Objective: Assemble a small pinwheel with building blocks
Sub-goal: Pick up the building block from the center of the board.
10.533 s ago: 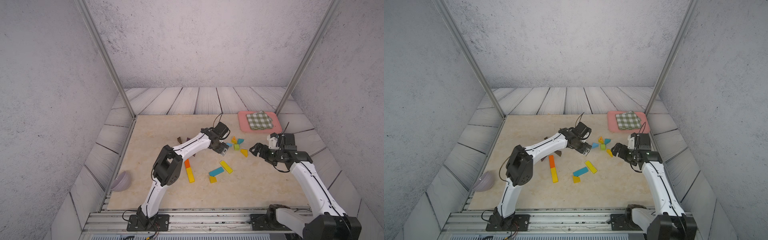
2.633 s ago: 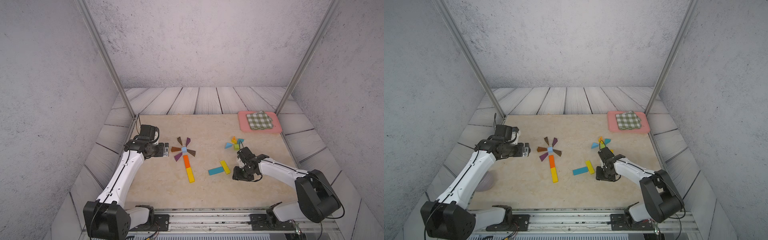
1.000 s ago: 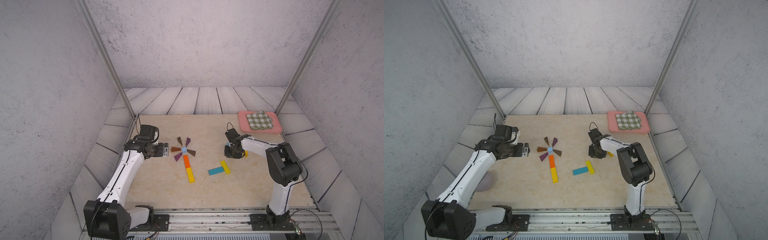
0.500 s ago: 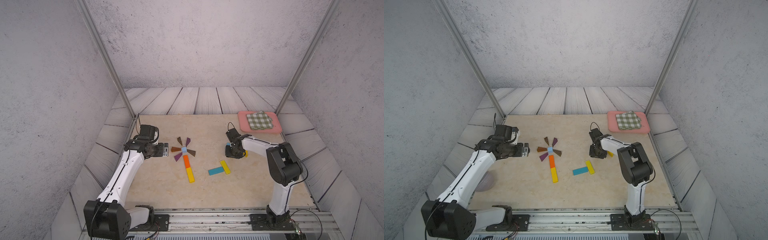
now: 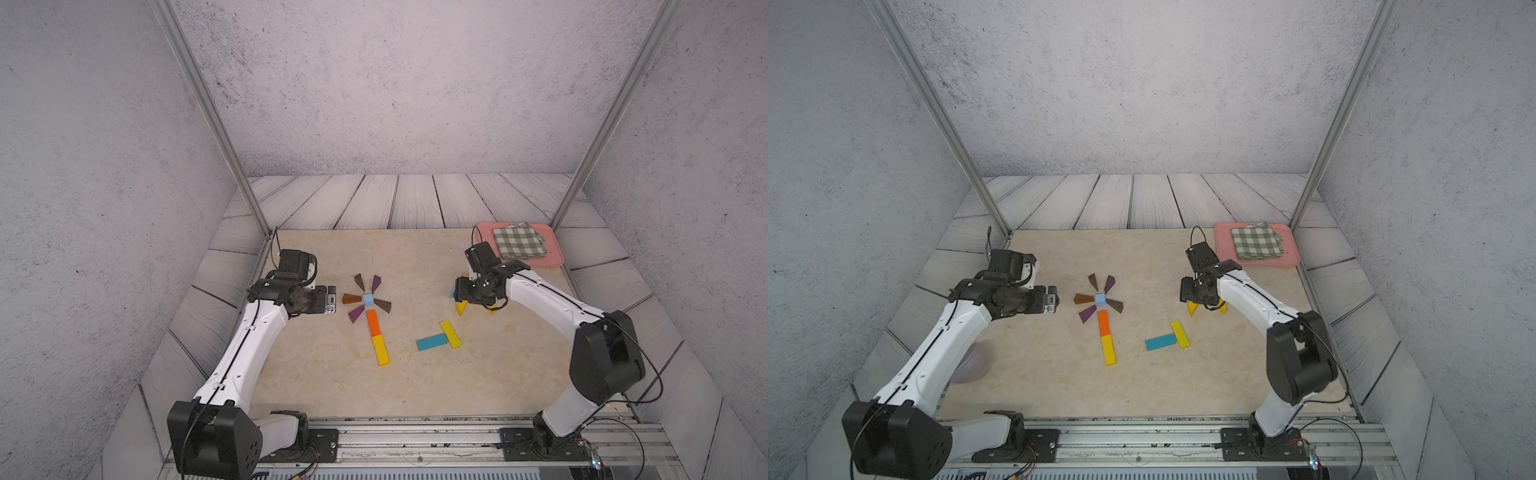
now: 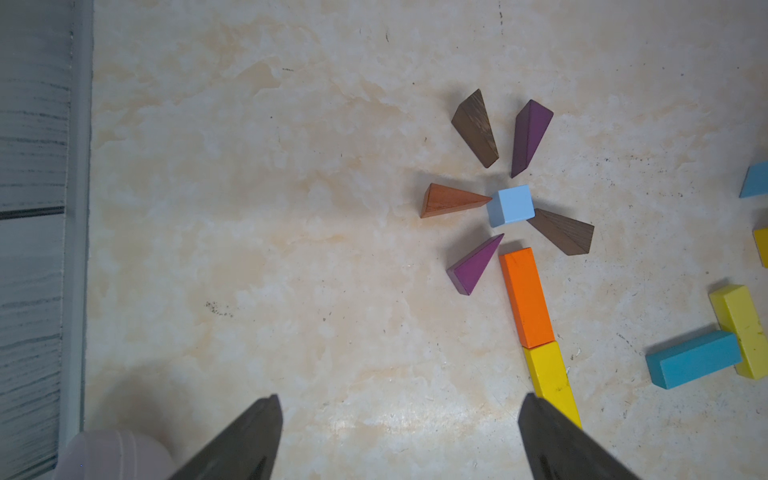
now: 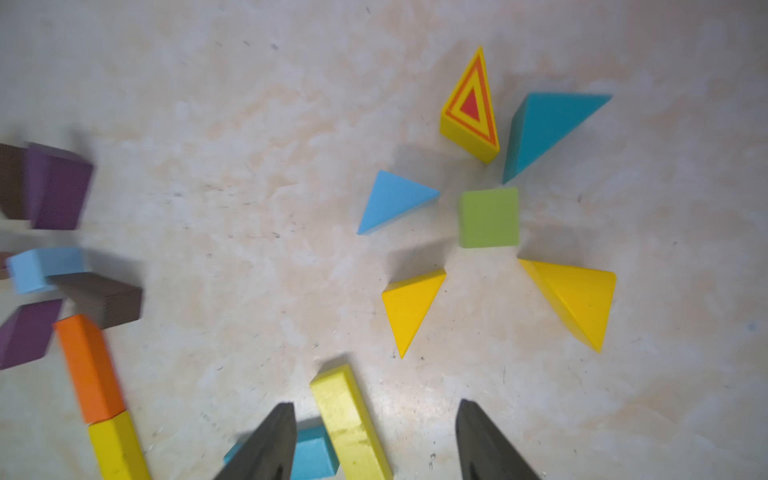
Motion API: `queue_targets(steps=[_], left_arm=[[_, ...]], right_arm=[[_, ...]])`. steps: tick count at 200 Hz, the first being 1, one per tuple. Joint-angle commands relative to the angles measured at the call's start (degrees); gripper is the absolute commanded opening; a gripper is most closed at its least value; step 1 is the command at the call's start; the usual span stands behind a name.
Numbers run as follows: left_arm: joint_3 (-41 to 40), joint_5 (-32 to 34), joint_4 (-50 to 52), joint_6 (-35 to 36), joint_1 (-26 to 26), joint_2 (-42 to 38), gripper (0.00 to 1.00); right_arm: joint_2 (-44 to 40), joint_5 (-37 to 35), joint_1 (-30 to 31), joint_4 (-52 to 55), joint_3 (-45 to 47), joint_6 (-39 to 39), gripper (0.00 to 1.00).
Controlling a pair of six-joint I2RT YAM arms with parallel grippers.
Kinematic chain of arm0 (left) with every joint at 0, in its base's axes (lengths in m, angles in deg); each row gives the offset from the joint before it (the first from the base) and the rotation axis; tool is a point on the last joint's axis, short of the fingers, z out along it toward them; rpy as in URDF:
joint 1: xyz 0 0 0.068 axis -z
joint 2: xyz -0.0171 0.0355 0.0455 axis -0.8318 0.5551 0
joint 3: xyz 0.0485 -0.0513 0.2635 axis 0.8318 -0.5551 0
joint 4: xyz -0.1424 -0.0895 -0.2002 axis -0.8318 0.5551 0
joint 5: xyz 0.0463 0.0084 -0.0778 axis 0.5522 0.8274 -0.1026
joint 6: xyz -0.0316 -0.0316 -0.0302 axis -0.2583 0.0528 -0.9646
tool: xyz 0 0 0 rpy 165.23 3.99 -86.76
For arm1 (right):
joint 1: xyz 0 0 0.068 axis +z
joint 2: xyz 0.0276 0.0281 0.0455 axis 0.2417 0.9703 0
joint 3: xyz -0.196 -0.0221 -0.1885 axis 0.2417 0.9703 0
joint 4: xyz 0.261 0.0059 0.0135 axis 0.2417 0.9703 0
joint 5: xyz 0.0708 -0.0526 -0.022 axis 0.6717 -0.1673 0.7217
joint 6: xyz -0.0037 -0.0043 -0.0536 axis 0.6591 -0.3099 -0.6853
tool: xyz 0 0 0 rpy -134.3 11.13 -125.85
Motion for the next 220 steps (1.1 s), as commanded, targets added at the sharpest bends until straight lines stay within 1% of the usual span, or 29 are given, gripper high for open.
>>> queue_targets(steps=[1, 17, 32, 55, 73, 86, 100, 133, 152, 174, 188, 209, 220], left_arm=[[-0.5, 0.2, 0.8, 0.4, -0.6, -0.1, 0.96], [-0.6, 0.3, 0.7, 0.4, -0.7, -0.2, 0.96], [-0.7, 0.3, 0.8, 0.4, -0.7, -0.3, 0.96], [-0.7, 0.5, 0.8, 0.4, -0.7, -0.2, 0.96], [-0.8, 0.3, 0.7, 0.4, -0.7, -0.2, 0.96], [-0.8, 0.1, 0.7, 0.4, -0.6, -0.1, 0.96], [-0.7, 0.1, 0.7, 0.4, -0.7, -0.2, 0.96], [-0.8, 0.3, 0.8, 0.4, -0.7, -0.5, 0.96], [-0.8, 0.5, 0.7, 0.4, -0.7, -0.5, 0.96], [-0.8, 0.5, 0.8, 0.4, -0.7, -0.4, 0.96], [-0.8, 0.5, 0.7, 0.4, -0.8, -0.4, 0.96], [-0.8, 0.6, 0.8, 0.4, -0.8, -0.4, 0.96], [-0.8, 0.4, 0.7, 0.5, -0.8, -0.1, 0.96]], right_arm=[[-8.0, 5.9, 2.3, -0.3, 5.6, -6.8, 0.67], [-10.2, 5.3, 7.2, -1.2, 10.7, -8.1, 0.61], [-9.4, 1.8, 11.6, -0.5, 14.3, -6.6, 0.59], [-7.7, 1.2, 11.9, -4.7, 19.9, -3.0, 0.55], [-5.3, 2.0, 11.9, -7.8, 21.3, -2.7, 0.54], [-2.1, 4.2, 11.9, -8.9, 20.6, -5.2, 0.56], [1.0, 5.0, 11.7, -9.4, 20.0, -6.9, 0.56], [5.5, 1.7, 11.6, -11.2, 18.9, -6.5, 0.56], [7.5, -1.1, 11.4, -10.2, 17.6, -6.9, 0.55], [9.3, -1.7, 11.2, -9.7, 16.9, -7.6, 0.54], [9.0, -1.7, 11.2, -8.7, 16.4, -7.4, 0.54], [5.0, -0.8, 11.5, -6.1, 14.2, -5.8, 0.54], [3.8, -3.1, 12.4, -3.2, 11.1, -4.7, 0.55]])
